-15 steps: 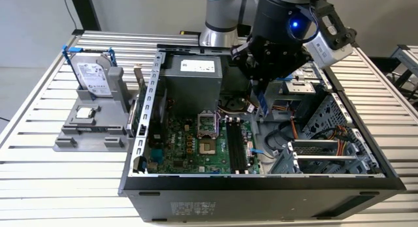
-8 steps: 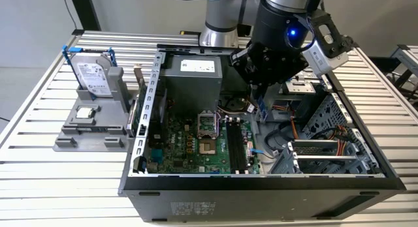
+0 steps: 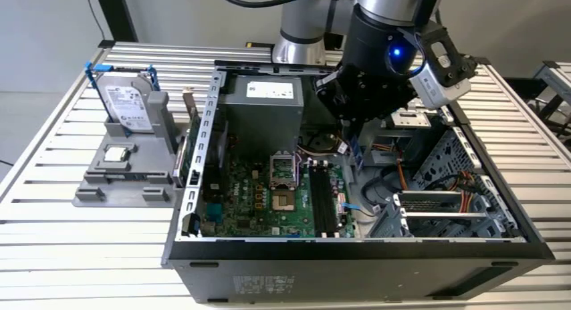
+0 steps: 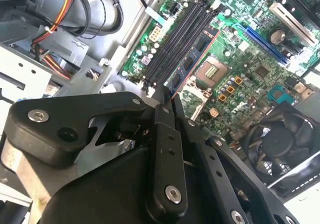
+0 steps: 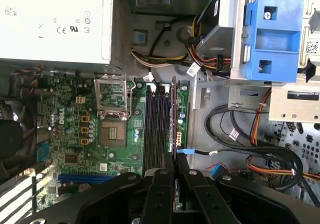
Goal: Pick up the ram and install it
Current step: 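Insert the ram into the slot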
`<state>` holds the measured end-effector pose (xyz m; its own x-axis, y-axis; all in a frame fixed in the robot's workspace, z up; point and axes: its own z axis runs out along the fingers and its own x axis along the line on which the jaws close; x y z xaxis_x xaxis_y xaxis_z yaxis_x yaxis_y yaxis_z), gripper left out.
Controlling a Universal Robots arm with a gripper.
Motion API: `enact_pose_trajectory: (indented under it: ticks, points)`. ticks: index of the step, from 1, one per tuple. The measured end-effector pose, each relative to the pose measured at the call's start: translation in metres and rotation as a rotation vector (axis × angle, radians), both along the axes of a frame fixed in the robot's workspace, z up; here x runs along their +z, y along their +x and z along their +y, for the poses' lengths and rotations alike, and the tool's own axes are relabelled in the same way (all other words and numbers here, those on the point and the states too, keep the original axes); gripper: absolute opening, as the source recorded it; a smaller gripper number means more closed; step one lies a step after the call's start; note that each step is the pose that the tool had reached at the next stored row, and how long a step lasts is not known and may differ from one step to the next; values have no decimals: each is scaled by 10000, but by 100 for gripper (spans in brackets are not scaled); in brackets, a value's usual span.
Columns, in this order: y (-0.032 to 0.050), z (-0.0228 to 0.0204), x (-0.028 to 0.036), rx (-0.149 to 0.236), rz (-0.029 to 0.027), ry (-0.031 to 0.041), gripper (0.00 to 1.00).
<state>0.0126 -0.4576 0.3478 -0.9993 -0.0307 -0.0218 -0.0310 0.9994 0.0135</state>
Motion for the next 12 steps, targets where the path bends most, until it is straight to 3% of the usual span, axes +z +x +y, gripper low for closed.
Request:
enact_pose_trajectory:
  ticks: [3,8,12]
  points:
    - [31,0,-43,-25,33,0,0]
    - [114,0,-133,-68,35,0,0]
    - [121,0,-207,-180,35,1,0]
